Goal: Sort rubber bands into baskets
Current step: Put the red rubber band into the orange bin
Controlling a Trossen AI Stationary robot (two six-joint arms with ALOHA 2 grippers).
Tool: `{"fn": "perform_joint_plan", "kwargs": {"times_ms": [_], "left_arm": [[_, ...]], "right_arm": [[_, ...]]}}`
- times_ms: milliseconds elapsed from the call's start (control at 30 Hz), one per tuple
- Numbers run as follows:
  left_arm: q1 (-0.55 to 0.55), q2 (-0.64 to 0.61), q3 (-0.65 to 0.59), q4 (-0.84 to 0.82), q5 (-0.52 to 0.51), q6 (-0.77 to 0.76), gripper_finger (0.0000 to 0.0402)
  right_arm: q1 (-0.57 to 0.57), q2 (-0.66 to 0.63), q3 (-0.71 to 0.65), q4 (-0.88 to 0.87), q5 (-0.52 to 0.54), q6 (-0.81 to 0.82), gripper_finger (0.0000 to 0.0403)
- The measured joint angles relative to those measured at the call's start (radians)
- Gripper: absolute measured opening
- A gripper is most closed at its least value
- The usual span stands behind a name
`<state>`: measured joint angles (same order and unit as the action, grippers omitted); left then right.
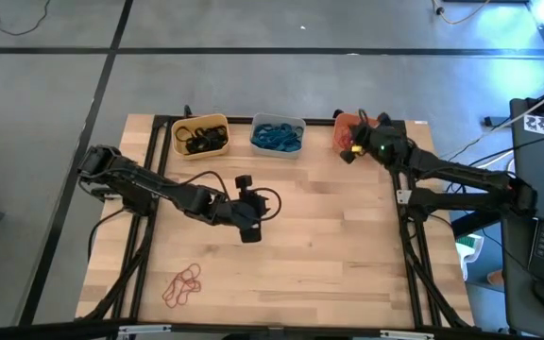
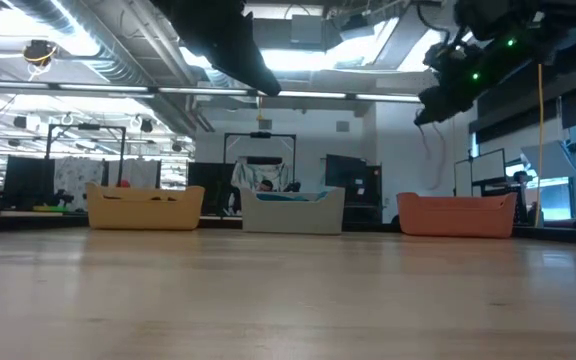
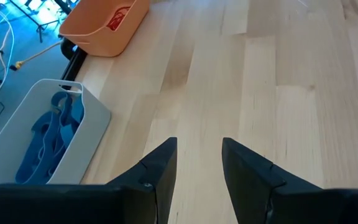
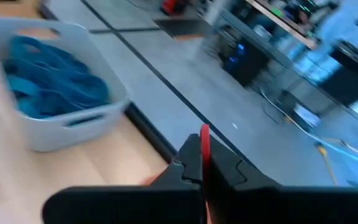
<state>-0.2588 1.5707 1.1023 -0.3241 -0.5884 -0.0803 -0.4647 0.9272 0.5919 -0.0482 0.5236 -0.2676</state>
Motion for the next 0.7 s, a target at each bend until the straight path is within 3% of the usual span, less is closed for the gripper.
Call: {"fn": "perform_joint_plan", "kwargs": {"times_ms": [233,367,567,700], "left_arm": [[0.000,0.000,0.000,0.009,0.000,0.001,0.0125],[0.000,0.000,0.000,0.018,0.000,0.002,0.0125],[0.000,0.000,0.000,0.017,0.000,0.002,0.0125],[0.000,0.000,0.000,0.018,0.000,0.002,0.0125]], "right_arm": [[-0.180,0.016,0.000,-0.003,-0.076,0.009,0.0002],[-0.264,0.065,0.000,-0.008,-0.098,0.100,0.0002],[-0.323,0.177,0.000,-0.028,-0.134,0.235,0.0004],[-0.333,0.247,0.000,-0.062,-0.199,0.278,0.0042]]}}
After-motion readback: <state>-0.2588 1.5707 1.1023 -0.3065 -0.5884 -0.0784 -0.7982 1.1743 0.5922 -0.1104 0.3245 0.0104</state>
